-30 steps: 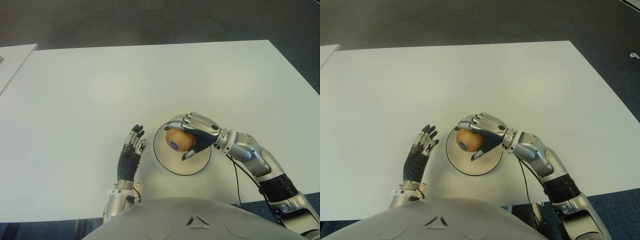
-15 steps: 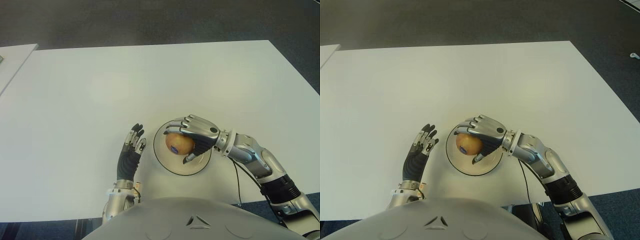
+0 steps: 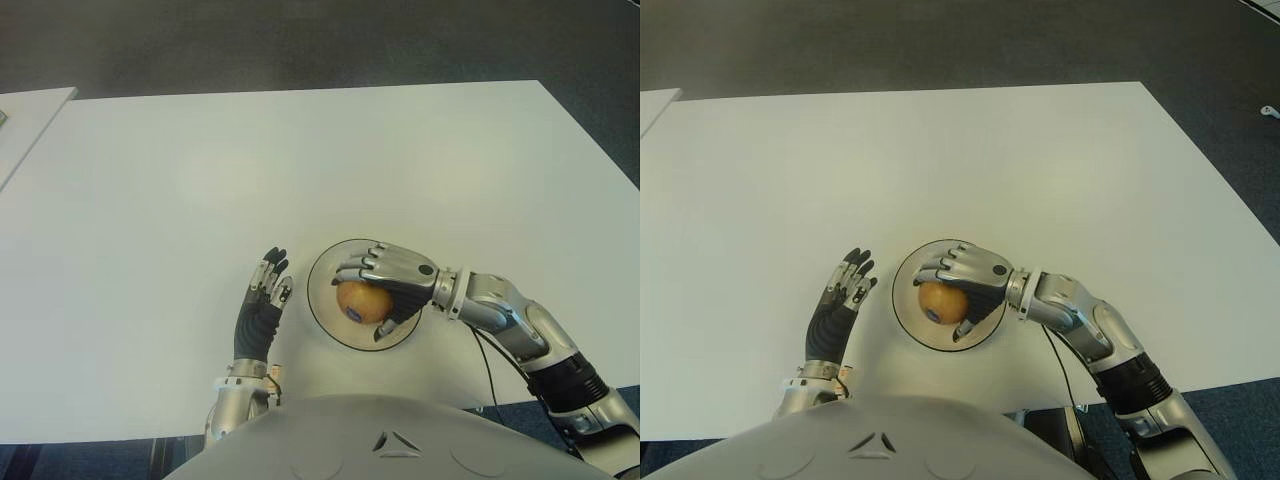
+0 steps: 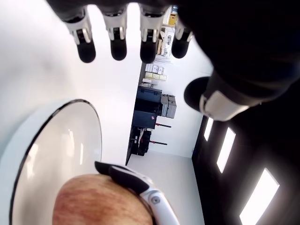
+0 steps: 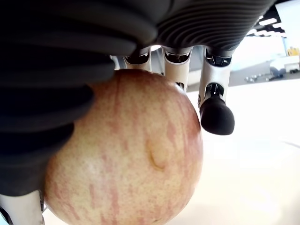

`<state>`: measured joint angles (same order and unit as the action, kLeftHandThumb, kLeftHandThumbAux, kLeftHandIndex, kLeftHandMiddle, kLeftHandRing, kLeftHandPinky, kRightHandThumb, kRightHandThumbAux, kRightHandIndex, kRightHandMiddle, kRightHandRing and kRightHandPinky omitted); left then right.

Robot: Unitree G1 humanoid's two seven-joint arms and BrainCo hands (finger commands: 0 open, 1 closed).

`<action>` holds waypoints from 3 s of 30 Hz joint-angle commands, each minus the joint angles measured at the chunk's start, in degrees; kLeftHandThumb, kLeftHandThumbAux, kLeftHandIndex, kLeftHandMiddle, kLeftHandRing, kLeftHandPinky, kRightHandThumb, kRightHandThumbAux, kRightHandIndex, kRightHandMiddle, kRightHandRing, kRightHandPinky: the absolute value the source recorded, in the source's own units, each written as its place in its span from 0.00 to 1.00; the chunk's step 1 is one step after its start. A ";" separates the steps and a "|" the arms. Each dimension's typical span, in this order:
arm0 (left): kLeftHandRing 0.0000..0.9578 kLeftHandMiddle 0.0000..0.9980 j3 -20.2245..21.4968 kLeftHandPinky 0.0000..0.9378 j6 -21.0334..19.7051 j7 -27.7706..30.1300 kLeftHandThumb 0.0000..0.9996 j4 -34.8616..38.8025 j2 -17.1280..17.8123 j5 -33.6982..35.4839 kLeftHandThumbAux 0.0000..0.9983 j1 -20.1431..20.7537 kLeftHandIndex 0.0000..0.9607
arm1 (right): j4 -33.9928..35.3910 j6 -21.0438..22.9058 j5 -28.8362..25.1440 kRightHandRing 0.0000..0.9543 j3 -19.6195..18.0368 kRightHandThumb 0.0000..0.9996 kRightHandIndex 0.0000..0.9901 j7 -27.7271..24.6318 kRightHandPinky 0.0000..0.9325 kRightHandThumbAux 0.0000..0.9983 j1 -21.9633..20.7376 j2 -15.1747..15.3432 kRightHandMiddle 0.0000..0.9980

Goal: Put the apples into the plate.

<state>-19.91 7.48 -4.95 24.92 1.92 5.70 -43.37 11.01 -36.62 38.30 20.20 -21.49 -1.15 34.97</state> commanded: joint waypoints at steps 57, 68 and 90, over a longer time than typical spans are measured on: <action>0.10 0.09 -2.10 0.16 0.39 0.06 0.26 0.20 -1.99 0.46 0.57 0.81 0.05 | -0.10 3.74 1.66 0.00 0.78 0.05 0.00 0.96 0.00 0.32 1.97 -0.89 0.00; 0.08 0.07 -2.04 0.13 1.52 -0.30 0.26 -0.38 -2.25 0.09 0.55 0.85 0.05 | 0.96 4.26 1.23 0.00 0.33 0.06 0.00 2.28 0.00 0.23 2.79 -0.70 0.00; 0.09 0.09 -2.82 0.13 1.41 -1.08 0.26 1.04 -2.39 -0.17 0.56 -1.05 0.05 | -1.09 28.62 -37.37 0.00 -16.06 0.14 0.03 -0.33 0.01 0.33 10.46 -11.25 0.01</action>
<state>-20.53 9.00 -5.00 25.05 2.38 5.63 -43.45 14.62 -17.31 13.28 8.30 -23.38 4.43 31.22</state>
